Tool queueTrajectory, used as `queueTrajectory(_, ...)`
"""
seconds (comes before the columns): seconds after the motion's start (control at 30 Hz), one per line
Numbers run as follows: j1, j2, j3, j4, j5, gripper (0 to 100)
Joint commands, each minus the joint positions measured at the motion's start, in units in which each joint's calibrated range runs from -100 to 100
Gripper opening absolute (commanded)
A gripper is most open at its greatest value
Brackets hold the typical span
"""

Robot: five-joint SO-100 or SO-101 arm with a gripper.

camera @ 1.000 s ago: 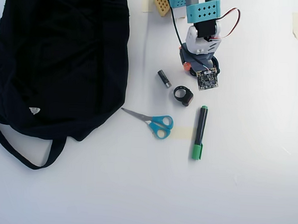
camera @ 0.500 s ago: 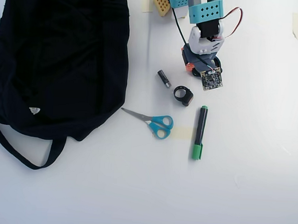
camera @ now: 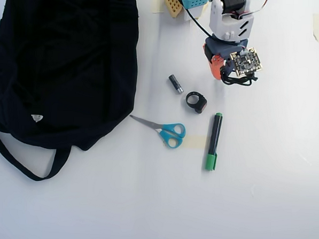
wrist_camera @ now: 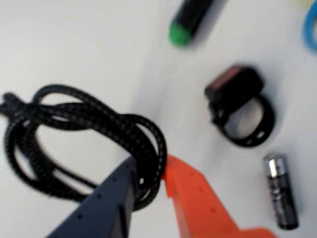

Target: Put the cable into the black bag

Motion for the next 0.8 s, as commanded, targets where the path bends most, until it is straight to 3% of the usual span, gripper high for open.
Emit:
queueTrajectory(0.0, -0.5, -5.9, -2.9, 3.3, -0.2, 2)
queueTrajectory(0.3, 1.4, -7.3, -17.7, 20.4, 0.3, 2)
queueTrajectory(0.5, 6.6, -7.3, -22.3, 22.6, 0.9, 2)
queueTrajectory(0.77, 13.4, -7.2, -23.0, 17.6, -4.6, 2)
